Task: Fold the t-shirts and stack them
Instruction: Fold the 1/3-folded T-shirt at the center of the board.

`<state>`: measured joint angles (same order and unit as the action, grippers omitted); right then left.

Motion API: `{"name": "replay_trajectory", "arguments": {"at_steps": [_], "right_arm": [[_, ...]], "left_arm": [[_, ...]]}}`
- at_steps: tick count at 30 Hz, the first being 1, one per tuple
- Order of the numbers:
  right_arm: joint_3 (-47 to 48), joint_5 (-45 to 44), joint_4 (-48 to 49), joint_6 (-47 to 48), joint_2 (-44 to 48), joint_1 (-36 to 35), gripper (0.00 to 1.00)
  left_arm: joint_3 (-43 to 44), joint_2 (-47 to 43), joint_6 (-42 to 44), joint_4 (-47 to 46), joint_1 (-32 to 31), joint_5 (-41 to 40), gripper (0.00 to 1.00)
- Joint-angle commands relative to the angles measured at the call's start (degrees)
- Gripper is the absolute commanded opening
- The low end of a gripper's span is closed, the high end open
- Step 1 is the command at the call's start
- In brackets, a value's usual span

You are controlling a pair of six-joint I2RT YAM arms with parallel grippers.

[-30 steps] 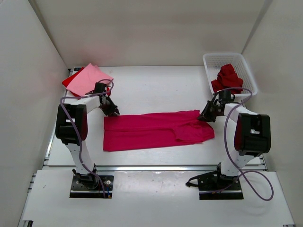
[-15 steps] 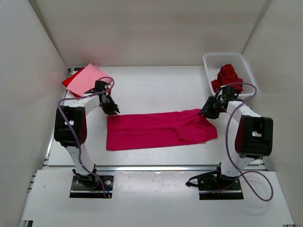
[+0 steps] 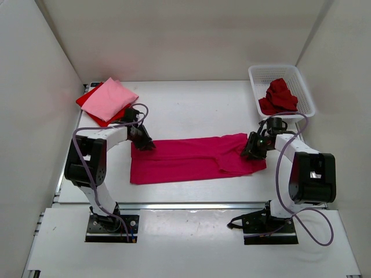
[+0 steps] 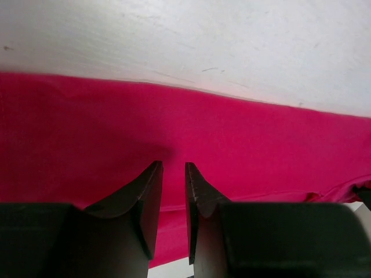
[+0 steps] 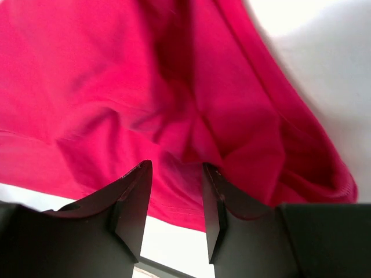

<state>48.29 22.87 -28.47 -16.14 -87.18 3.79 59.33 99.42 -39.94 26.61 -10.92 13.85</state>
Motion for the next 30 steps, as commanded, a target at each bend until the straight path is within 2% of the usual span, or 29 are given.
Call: {"name": "replay_trajectory", "arguments": {"at_steps": [1,8,14,15,18,21,30], "right_arm": [[-0.65,-2.48,-0.09,2.16,1.66,0.69,0.37],[-1.36,-4.50,1.05,1.29,0.43,2.80,0.38],[-0.84,-3.62,3.94,-1.34,-2.03,4.56,0.33],[-0.57,-3.10,4.03,-1.96,-2.64,4.99,0.22],[-0.30,-1.95,4.48,-3.02,-3.70,5.35,0.00],[-0.65,-3.18,3.60,-2.93,-2.83,3.69,0.00],[-7.68,-4.06,0.43,-4.34,3.59,6.85,0.00]], "left_arm": [[-0.79,-0.45,-0.93,-2.27,-0.16,1.45,0.33],[-2.37,1.21,1.44,-2.00,2.48,-1.10,0.33],[-3.87,2.54,2.50,-1.74,4.93,-2.33,0.31],[-4.31,2.54,2.50,-2.00,5.11,-2.42,0.32],[-4.05,2.36,2.94,-1.30,5.99,-2.94,0.31],[-3.52,2.10,3.47,-0.60,6.17,-3.30,0.32],[-2.38,1.92,4.43,0.37,8.90,-3.57,0.31]]}}
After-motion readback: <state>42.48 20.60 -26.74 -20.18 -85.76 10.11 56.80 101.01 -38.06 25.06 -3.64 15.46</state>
